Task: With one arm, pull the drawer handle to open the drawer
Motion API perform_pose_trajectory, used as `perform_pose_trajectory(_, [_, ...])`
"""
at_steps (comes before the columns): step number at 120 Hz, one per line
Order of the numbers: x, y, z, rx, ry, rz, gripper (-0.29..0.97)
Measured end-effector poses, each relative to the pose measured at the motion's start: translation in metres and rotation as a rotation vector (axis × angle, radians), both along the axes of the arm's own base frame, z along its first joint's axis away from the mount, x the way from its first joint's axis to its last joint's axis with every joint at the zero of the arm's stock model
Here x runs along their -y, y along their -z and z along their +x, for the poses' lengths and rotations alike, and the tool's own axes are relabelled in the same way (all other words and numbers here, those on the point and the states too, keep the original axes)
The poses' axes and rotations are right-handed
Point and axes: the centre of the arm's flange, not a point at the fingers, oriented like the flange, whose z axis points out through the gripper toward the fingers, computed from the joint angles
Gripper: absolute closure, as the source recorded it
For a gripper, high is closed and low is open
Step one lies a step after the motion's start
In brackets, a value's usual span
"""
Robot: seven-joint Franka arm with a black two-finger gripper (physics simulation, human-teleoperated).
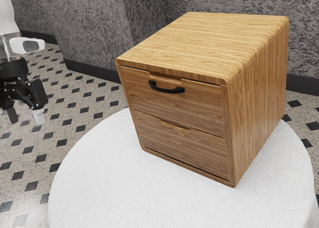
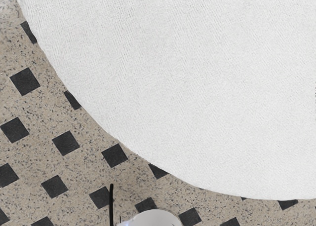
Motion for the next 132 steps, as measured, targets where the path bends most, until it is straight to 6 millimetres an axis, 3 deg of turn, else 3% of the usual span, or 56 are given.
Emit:
perform_pose_trajectory(24, [-0.01, -0.017, 0.024, 0.215, 0.027, 0.08, 0.02])
perform_pose_trajectory(26, [-0.009, -0.029, 0.024, 0.244, 0.031, 0.096, 0.02])
perform_pose_trajectory(29, [-0.001, -0.066, 0.019, 0.32, 0.047, 0.137, 0.02])
perform_pose_trajectory(32, [0.017, -0.105, 0.012, 0.399, 0.079, 0.173, 0.02])
perform_pose_trajectory(34, [0.03, -0.121, 0.009, 0.431, 0.104, 0.183, 0.02])
perform_pose_trajectory(41, [0.064, -0.137, 0.013, 0.473, 0.177, 0.162, 0.02])
perform_pose_trajectory(49, [0.076, -0.145, 0.012, 0.495, 0.226, 0.145, 0.02])
perform_pose_trajectory(74, [0.078, -0.135, 0.022, 0.485, 0.541, 0.173, 0.02])
perform_pose_trajectory(85, [0.105, -0.14, 0.02, 0.506, 0.714, 0.183, 0.02])
perform_pose_trajectory(96, [0.132, -0.107, 0.013, 0.493, 0.869, 0.167, 0.02])
perform_pose_trajectory(107, [0.16, -0.06, 0.037, 0.467, 1.015, 0.183, 0.02])
perform_pose_trajectory(118, [0.186, -0.046, 0.048, 0.484, 1.159, 0.25, 0.02])
perform_pose_trajectory(127, [0.189, -0.04, 0.055, 0.497, 1.235, 0.293, 0.02])
perform_pose_trajectory(132, [0.188, -0.027, 0.06, 0.496, 1.269, 0.306, 0.02])
